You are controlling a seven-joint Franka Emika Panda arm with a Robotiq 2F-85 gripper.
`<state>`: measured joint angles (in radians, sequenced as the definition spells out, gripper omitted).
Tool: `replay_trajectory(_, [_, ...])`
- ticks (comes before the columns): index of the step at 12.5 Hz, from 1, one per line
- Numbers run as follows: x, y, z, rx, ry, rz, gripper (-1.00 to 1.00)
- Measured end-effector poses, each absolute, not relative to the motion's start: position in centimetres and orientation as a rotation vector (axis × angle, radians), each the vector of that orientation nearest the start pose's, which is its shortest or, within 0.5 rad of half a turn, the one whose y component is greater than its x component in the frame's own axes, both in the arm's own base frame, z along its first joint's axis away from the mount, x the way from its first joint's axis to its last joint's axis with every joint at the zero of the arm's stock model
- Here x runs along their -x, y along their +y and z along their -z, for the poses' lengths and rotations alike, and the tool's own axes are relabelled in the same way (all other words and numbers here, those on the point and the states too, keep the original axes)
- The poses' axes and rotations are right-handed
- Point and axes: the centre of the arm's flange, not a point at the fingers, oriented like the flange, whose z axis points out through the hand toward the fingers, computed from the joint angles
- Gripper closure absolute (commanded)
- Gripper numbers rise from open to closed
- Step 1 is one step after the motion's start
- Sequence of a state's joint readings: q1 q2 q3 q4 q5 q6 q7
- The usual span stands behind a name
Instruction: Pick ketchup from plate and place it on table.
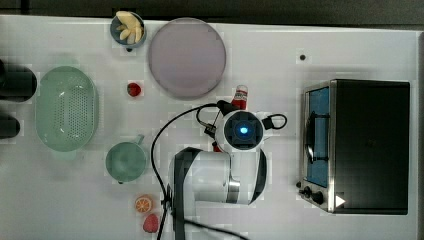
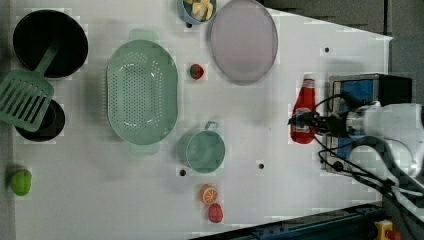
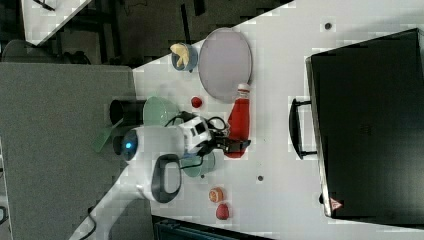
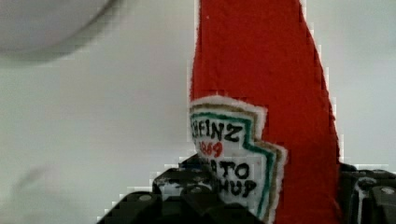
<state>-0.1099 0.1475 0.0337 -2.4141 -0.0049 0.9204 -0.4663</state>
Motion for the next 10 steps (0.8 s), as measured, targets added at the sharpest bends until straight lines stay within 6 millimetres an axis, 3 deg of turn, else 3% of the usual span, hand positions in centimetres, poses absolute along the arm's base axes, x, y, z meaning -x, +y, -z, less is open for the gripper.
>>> replay_trajectory(2, [-48.1, -3.2, -20.9, 3.087, 0.596, -0.142, -1.00])
replay_trajectory(4, [-47.4, -2.6, -19.2, 3.092, 0.578, -0.185, -1.00])
replay_trajectory(5, [-47.5, -2.4, -19.3, 3.094, 0.574, -0.180, -1.00])
replay_trajectory(7, [-48.0, -1.7, -21.5, 3.091, 0.569, -0.115, -1.00])
replay_trajectory(10, [-50.0, -1.3, -29.7, 3.064, 0.682, 0.033, -1.00])
